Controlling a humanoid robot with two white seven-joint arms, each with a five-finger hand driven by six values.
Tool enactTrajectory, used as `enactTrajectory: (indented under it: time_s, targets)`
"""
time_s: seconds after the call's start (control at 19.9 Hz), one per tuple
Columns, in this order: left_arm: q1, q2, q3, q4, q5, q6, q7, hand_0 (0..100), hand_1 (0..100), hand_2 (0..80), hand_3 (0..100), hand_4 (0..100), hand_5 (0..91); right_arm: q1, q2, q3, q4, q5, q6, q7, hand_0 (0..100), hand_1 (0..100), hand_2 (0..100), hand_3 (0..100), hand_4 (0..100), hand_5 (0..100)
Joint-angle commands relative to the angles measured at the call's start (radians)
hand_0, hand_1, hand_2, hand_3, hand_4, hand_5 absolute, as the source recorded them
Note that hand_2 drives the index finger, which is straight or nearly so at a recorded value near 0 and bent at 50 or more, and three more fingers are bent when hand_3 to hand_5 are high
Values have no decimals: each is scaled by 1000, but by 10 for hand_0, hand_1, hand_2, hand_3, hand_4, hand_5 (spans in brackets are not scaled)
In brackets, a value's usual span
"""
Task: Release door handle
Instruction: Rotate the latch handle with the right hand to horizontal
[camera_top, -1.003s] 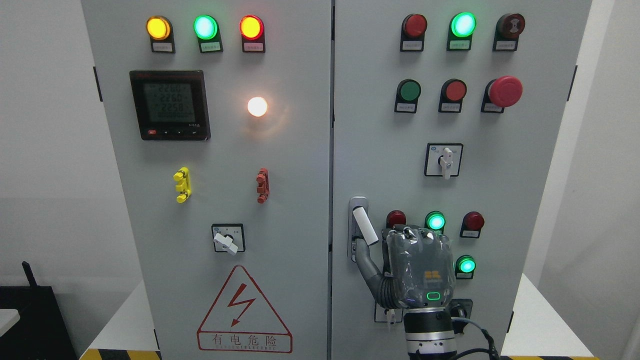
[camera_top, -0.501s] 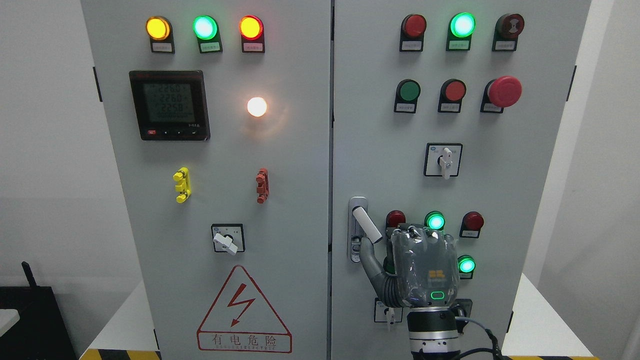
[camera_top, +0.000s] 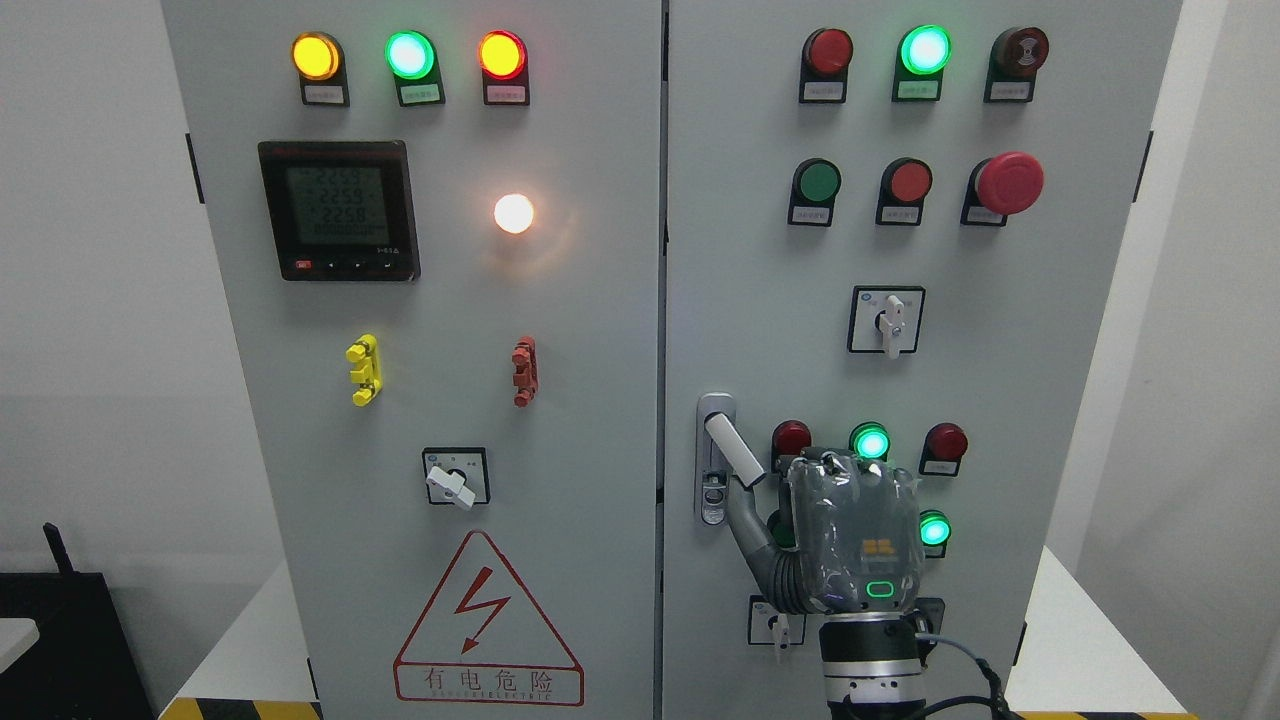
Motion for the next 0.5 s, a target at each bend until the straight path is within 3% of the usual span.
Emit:
enactTrajectory:
  time_s: [0.0, 0.45]
  targets:
    - [-17, 0, 30, 23, -29, 1, 2, 120, 389, 0, 0, 0, 0, 0, 2, -7, -14, -2, 0, 0, 541, 412, 1000, 1000, 1000, 974]
    - [-17, 0, 30, 25, -29, 1, 2, 120, 389, 0, 0, 0, 0, -6, -3, -24, -14, -2, 0, 1, 549, 407, 1000, 1000, 1000, 974]
